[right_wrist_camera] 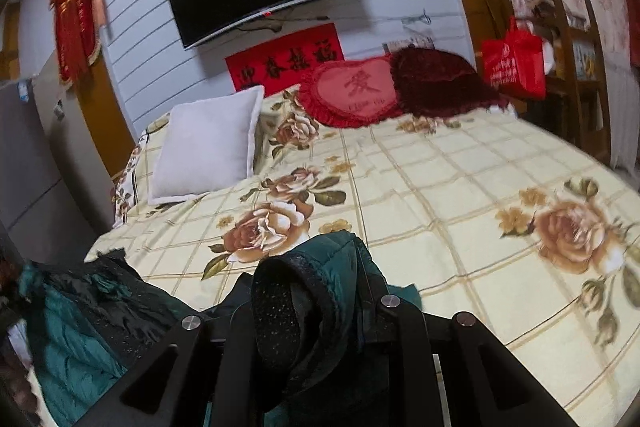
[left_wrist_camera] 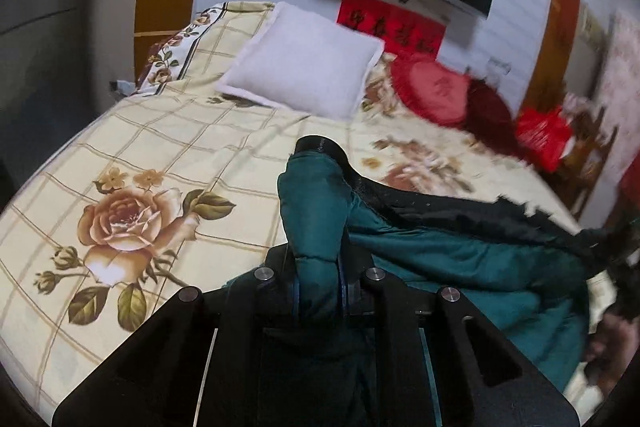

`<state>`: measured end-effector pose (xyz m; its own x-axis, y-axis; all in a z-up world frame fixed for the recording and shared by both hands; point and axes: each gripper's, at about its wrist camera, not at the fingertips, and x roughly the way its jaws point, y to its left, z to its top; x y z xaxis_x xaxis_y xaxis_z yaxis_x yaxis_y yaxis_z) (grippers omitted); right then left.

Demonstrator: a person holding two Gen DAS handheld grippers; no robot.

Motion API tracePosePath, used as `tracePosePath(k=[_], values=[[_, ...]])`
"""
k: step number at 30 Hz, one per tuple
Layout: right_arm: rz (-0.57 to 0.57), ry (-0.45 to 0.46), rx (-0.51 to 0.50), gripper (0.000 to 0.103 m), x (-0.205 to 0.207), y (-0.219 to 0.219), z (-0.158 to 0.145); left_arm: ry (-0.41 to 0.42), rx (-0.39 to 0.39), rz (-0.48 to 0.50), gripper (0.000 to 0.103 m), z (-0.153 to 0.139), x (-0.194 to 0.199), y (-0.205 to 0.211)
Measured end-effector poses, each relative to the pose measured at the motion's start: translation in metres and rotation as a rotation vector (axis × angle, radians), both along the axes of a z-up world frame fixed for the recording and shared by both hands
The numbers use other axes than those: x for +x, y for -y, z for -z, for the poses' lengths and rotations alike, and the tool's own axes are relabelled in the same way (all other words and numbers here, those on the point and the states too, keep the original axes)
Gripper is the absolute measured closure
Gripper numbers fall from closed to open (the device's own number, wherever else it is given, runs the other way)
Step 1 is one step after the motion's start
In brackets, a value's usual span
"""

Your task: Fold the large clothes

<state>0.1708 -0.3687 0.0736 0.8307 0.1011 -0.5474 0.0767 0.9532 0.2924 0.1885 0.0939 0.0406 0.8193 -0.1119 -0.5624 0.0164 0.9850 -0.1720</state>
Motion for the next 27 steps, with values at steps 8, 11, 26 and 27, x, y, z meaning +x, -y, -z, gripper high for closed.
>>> tracePosePath(k=[8,11,26,27], values=[[-0.044,-0.126,0.153,0.05,0.023,0.01,0.039,-0.171,0.112,-0.043,0.067,0.077,0.041,0.015],[-0.057,-0.137,0.15,0.047,0.021,0.012,0.04,-0.192,0.103,-0.04,0.059,0.077,0.046,0.014],[-0.11,-0.08,0.017,0.029,-0.019,0.016,-0.007,0.06,0.09,-0.032,0.051,-0.015,-0.014,0.003],[-0.116,-0.079,0.0,0.029,-0.018,0.012,-0.007,0.07,0.094,-0.045,0.051,-0.016,-0.015,0.003]])
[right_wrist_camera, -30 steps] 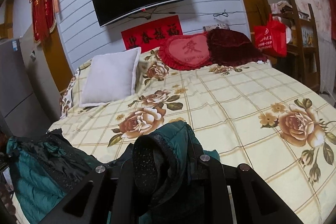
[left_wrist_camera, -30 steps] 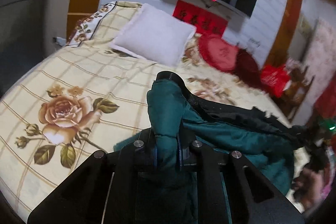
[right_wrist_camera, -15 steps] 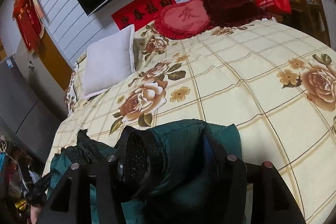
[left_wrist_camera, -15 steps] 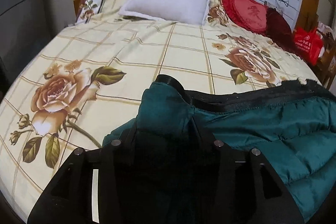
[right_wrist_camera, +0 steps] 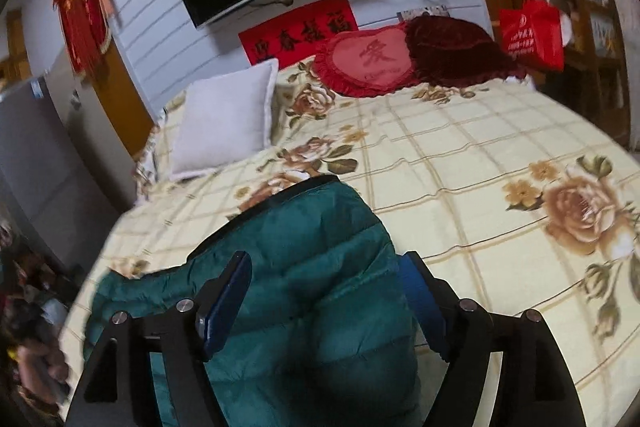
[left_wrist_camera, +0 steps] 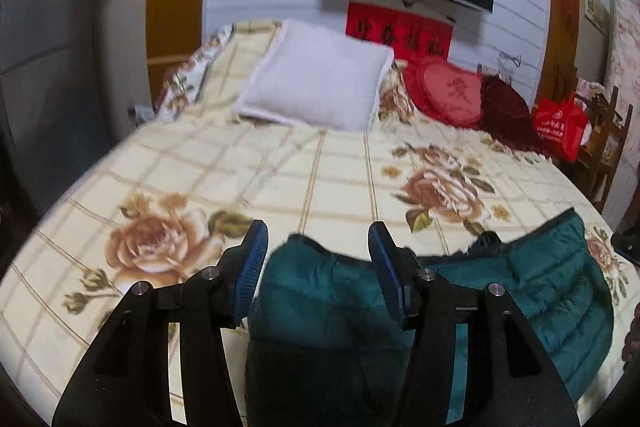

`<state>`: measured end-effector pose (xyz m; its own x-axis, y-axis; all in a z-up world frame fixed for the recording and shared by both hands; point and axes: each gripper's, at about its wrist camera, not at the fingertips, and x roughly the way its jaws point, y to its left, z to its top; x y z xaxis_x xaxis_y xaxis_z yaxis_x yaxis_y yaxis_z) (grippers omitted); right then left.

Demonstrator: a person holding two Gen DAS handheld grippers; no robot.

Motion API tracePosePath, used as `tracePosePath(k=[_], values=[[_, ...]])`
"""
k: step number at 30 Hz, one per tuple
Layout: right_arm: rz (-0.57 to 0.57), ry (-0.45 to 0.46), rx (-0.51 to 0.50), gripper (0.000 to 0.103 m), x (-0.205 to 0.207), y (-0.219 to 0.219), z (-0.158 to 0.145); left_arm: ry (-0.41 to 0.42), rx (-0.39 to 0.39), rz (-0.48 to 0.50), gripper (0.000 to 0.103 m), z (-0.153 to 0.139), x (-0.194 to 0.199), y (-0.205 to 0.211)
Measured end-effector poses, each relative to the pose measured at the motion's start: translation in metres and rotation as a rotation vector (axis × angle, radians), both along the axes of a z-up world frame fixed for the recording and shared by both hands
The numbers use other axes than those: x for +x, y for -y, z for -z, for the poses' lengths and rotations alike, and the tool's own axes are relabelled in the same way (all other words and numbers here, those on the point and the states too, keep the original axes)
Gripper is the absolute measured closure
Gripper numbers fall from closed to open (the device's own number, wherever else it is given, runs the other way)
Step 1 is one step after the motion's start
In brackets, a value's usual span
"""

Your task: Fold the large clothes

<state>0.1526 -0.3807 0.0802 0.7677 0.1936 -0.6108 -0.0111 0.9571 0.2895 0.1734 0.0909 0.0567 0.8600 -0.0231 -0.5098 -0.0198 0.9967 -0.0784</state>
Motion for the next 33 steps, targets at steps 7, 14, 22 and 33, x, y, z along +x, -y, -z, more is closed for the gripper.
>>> tracePosePath(k=[7,14,22,33], values=[[-0.096,-0.042,-0.139,0.029,0.023,-0.045,0.015,-0.213,-0.022,0.045,0.051,0.051,0.032,0.023],[-0.042,-0.226,-0.165,0.018,0.052,-0.039,0.073,-0.191,0.053,-0.004,0.05,0.084,0.055,0.04],[-0.001,-0.264,-0.169,0.012,0.062,-0.037,0.089,-0.279,0.189,0.001,0.047,0.104,0.085,0.058],[0.004,-0.249,-0.184,0.011,0.054,-0.039,0.084,-0.286,0.185,-0.004,0.045,0.108,0.085,0.057]])
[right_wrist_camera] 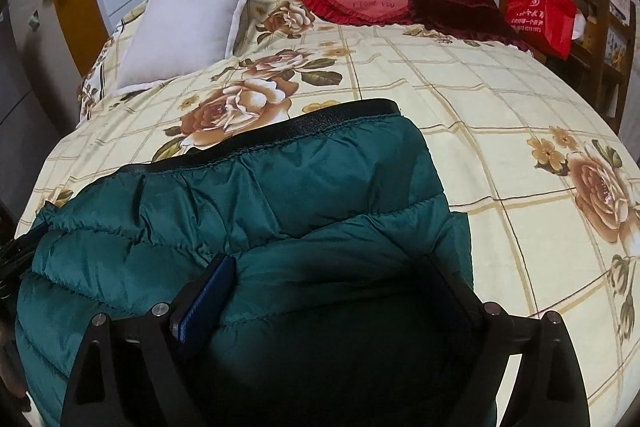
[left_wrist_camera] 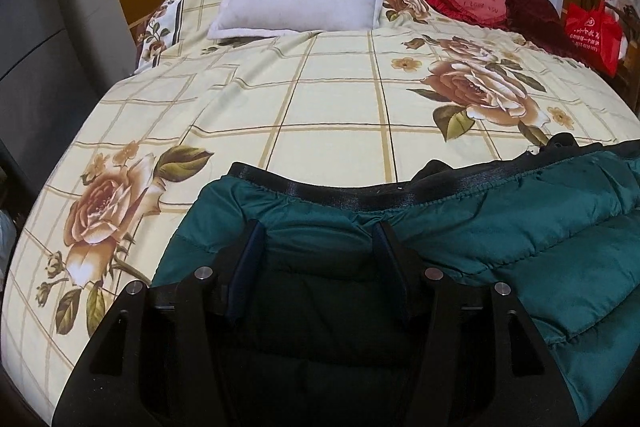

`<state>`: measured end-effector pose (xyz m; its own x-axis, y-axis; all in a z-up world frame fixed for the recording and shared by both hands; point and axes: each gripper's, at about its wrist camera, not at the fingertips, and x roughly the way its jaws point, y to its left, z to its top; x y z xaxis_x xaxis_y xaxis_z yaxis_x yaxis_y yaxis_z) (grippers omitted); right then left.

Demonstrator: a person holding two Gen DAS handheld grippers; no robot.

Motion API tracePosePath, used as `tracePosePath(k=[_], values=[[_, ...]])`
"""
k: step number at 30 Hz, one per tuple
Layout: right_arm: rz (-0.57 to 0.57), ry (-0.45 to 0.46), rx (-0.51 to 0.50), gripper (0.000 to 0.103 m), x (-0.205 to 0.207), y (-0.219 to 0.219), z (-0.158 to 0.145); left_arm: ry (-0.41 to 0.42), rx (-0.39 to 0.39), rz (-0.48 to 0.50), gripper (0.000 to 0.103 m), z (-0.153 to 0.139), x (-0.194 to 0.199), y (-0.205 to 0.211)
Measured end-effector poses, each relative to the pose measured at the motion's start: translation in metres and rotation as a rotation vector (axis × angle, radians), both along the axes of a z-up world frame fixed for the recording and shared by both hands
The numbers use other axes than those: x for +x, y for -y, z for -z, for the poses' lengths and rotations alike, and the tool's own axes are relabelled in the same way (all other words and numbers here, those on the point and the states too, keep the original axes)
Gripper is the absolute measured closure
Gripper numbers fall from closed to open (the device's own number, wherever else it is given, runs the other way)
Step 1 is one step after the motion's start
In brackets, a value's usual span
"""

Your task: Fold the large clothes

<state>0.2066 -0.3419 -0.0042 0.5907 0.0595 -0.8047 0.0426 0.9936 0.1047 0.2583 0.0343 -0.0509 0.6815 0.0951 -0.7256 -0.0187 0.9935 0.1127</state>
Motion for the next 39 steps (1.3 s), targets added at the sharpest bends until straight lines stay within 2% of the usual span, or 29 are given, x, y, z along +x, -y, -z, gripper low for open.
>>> tracePosePath(k=[7,10,12,13,15,17,18,21,24,25,29,32,34,36,37,39], values=[[-0.03,-0.034,0.014,0.01,0.001,0.002,-0.004,-0.017,-0.019,-0.008,0.043,0.001,0.004,-0.003],[-0.033,0.01,0.054,0.01,-0.007,0.012,-0.023,-0.045,0.005,-0.006,0.043,-0.001,0.006,-0.001],[-0.021,0.048,0.086,0.01,-0.016,0.024,-0.037,-0.078,0.02,0.003,0.043,-0.014,0.004,-0.001],[-0.014,0.065,0.111,0.01,-0.024,0.035,-0.046,-0.061,0.0,-0.01,0.043,-0.027,-0.002,-0.006],[-0.015,0.087,0.16,0.01,-0.035,0.05,-0.052,0.028,-0.102,-0.015,0.043,-0.062,-0.027,-0.023],[-0.027,0.081,0.208,0.01,-0.046,0.067,-0.049,0.083,-0.167,0.015,0.025,-0.08,-0.053,-0.037],[-0.035,0.077,0.222,0.01,-0.05,0.073,-0.047,0.098,-0.176,0.041,0.013,-0.083,-0.068,-0.044],[-0.086,0.038,0.216,0.01,-0.059,0.081,-0.034,0.102,-0.14,0.1,0.013,-0.071,-0.095,-0.055],[-0.112,-0.004,0.21,0.01,-0.066,0.085,-0.016,0.026,-0.141,0.117,0.013,-0.041,-0.099,-0.064],[-0.118,-0.006,0.242,0.01,-0.066,0.087,-0.012,0.007,-0.179,0.119,0.013,-0.03,-0.099,-0.068],[-0.103,0.006,0.327,0.01,-0.061,0.096,-0.007,0.029,-0.322,0.11,0.013,-0.013,-0.101,-0.084],[-0.092,-0.005,0.341,0.009,-0.052,0.093,0.001,0.008,-0.369,0.111,0.012,-0.005,-0.101,-0.09],[-0.091,-0.017,0.357,0.002,-0.047,0.091,0.009,-0.001,-0.369,0.108,0.006,-0.003,-0.101,-0.092],[-0.098,-0.035,0.386,0.0,-0.042,0.089,0.02,-0.011,-0.36,0.087,0.0,0.0,-0.097,-0.094],[-0.099,-0.015,0.402,0.0,-0.041,0.089,0.022,-0.025,-0.38,0.082,0.0,0.003,-0.096,-0.096],[-0.112,-0.003,0.397,0.0,-0.039,0.087,0.022,-0.081,-0.485,0.071,0.0,0.012,-0.087,-0.105]])
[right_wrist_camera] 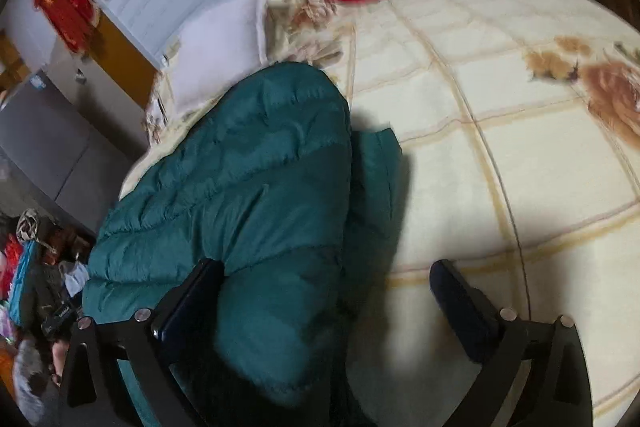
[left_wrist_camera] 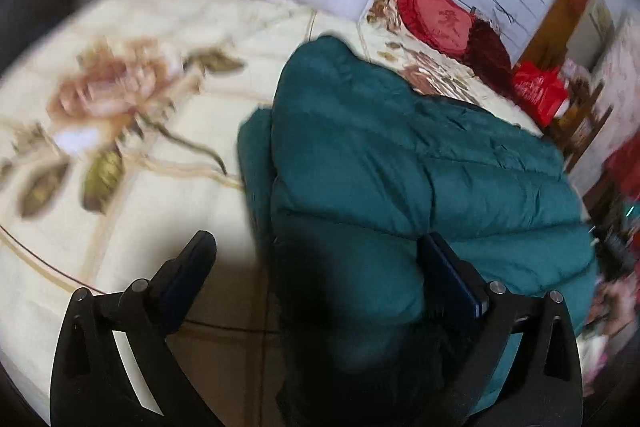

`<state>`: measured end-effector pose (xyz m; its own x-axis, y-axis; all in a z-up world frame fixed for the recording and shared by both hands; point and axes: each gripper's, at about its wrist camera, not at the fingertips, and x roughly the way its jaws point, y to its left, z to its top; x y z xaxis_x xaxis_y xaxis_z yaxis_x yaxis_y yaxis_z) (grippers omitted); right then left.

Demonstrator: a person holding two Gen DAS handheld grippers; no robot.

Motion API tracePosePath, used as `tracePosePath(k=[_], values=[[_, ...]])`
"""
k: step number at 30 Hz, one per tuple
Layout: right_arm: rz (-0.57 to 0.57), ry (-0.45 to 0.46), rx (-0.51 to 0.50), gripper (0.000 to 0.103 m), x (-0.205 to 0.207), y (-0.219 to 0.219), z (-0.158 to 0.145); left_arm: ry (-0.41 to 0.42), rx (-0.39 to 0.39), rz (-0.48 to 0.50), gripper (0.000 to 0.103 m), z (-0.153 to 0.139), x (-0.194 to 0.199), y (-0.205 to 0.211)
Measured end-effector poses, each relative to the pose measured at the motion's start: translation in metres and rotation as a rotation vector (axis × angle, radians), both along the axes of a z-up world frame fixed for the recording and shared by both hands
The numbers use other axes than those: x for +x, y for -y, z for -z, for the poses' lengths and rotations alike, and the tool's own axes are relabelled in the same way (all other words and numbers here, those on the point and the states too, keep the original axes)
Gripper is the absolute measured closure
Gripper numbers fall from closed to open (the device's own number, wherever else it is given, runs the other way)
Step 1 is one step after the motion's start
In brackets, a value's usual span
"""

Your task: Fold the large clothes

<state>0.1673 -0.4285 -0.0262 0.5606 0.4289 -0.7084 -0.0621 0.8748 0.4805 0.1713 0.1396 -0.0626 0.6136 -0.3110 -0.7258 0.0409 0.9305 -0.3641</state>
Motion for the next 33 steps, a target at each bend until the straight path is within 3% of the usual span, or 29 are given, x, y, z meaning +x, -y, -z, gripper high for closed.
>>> tracePosePath(k=[2,6,8,11,13,16,18,22,25,29,33], values=[[-0.018,0.0,0.012,0.0,0.003,-0.003,0.0,-0.031,-0.124,0.007,0.0,0.008,0.007,-0.012],[-0.138,-0.002,0.09,0.0,0.014,-0.015,0.004,-0.036,-0.169,0.071,0.0,0.006,0.017,-0.012],[-0.184,0.006,0.097,0.0,0.016,-0.024,0.005,-0.041,-0.227,0.108,0.004,0.006,0.022,-0.012],[-0.26,-0.002,0.195,0.0,0.018,-0.03,0.009,-0.041,-0.293,0.139,0.024,0.007,0.027,-0.012],[-0.29,0.003,0.164,0.0,0.019,-0.039,0.008,-0.037,-0.321,0.139,0.042,0.008,0.028,-0.013],[-0.271,0.02,0.126,0.006,0.018,-0.045,0.005,-0.008,-0.299,0.135,0.058,0.001,0.025,-0.009],[-0.261,0.039,0.088,0.012,0.016,-0.05,0.0,0.016,-0.254,0.128,0.063,-0.006,0.024,-0.003],[-0.266,0.112,-0.006,0.044,0.012,-0.067,-0.016,0.067,-0.192,0.099,0.071,-0.017,0.019,0.001],[-0.273,0.186,-0.056,0.058,0.005,-0.075,-0.038,0.123,-0.164,0.071,0.075,-0.035,0.006,-0.003],[-0.247,0.283,-0.067,0.063,-0.008,-0.082,-0.071,0.202,-0.121,0.066,0.076,-0.069,-0.023,-0.001],[-0.229,0.358,-0.048,0.064,-0.025,-0.088,-0.1,0.215,-0.137,0.05,0.076,-0.093,-0.052,-0.01]])
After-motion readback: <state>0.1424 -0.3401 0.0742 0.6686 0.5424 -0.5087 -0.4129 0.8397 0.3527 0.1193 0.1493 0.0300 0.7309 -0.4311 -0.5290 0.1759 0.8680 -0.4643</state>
